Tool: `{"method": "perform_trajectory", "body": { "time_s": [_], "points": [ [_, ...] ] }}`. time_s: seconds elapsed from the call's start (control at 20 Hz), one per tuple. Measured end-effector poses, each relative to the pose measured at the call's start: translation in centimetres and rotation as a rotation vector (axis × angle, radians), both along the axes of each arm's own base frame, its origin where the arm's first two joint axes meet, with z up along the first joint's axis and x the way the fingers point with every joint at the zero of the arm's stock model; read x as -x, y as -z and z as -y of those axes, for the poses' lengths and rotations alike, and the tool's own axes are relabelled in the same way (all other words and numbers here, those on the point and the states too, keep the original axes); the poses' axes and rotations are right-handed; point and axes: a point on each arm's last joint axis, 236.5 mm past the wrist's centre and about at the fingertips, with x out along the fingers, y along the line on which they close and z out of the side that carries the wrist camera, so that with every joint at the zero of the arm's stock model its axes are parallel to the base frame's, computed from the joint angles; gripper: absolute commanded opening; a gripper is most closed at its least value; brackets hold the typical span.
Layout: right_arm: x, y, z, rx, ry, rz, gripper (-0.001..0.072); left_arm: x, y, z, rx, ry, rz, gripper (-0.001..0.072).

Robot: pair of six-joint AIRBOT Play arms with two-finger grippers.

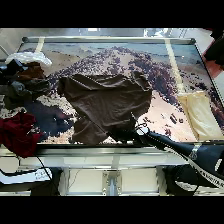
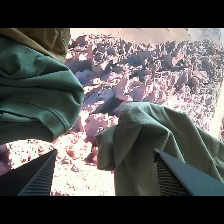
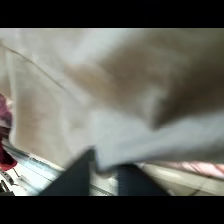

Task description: Fold the shirts.

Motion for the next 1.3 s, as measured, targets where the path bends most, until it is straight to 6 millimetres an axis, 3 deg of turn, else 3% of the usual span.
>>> {"method": "perform_trajectory", "body": {
  "time_s": [0.15, 0.35, 0.55, 0.65, 0.75, 0.95, 1.2, 1.3],
  "points": [
    [-1.7, -2.5, -1.2, -0.018, -0.043, 0.111, 0.0016, 0.0, 0.1, 0.0, 0.0, 0.0, -0.001, 0.0702],
    [-5.1, -10.1, -1.1, -0.063, -0.081, 0.36, 0.0016, 0.4, 2.4, 0.4, 0.053, -0.016, -0.06, 0.0702],
    [-9.0, -18.2, 3.8, -0.068, -0.014, 0.592, 0.0016, 1.9, 8.0, 2.8, 0.217, -0.024, -0.187, 0.0702],
    [-10.5, -20.7, 7.4, -0.033, 0.028, 0.664, 0.0016, 2.7, 10.6, 4.7, 0.324, -0.027, -0.233, 0.0702],
    [-11.3, -21.5, 10.8, 0.023, 0.051, 0.687, 0.0016, 3.6, 12.9, 7.0, 0.422, -0.014, -0.267, 0.0701],
    [-12.4, -20.7, 16.4, 0.146, 0.082, 0.669, 0.0016, 4.5, 16.2, 12.1, 0.471, 0.099, -0.272, 0.0701],
    [-12.7, -19.9, 19.0, 0.209, 0.102, 0.65, 0.0017, 5.0, 17.7, 20.9, 0.271, 0.479, -0.213, 0.0699],
    [-12.7, -19.8, 19.3, 0.216, 0.104, 0.646, 0.0017, 4.8, 18.4, 23.2, 0.164, 0.562, -0.191, 0.0688]
  ]
}}
